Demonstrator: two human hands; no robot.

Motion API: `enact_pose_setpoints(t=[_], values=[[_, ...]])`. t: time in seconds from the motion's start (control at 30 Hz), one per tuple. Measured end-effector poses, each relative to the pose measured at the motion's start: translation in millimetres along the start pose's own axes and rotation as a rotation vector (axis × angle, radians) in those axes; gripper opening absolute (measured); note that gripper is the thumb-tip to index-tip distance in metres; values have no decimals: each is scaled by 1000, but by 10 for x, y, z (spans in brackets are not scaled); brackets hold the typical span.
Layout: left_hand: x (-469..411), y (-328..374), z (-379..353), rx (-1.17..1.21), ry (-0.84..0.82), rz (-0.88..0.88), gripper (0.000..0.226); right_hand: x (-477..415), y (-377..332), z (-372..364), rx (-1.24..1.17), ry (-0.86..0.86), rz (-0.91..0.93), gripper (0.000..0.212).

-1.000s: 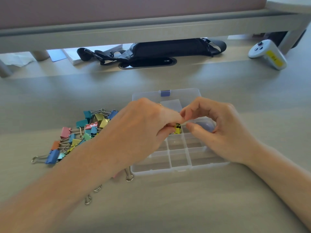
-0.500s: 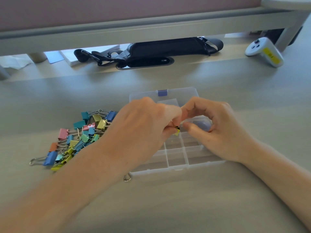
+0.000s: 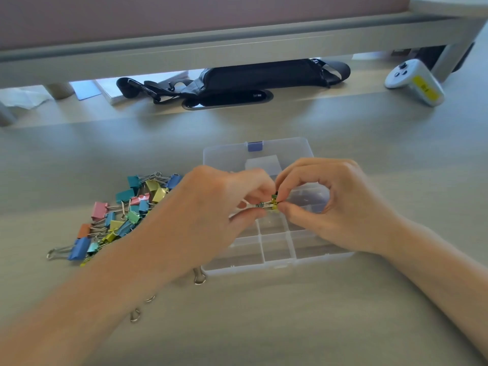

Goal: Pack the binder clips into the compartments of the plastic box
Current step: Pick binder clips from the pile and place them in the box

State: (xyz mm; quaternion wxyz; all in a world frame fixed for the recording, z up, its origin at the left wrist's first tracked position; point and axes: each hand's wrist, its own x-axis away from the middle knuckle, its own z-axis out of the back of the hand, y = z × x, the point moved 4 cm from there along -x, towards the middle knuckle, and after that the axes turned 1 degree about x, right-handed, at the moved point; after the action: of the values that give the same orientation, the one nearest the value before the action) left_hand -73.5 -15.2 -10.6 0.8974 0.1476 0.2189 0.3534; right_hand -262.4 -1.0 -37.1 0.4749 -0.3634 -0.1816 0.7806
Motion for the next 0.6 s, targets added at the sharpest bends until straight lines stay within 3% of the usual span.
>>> enact_pose_setpoints(t=[0.1,0.3,0.6], values=[[47,-59,22,61,10,-20,18,3,-19,18,27,-1,15,12],[39,-47,-14,-65,-23,-175,13,31,-55,31,104,24,110,11],[40,-71,-18,1,-13,-152,18,68,-54,25,151,1,175,5]])
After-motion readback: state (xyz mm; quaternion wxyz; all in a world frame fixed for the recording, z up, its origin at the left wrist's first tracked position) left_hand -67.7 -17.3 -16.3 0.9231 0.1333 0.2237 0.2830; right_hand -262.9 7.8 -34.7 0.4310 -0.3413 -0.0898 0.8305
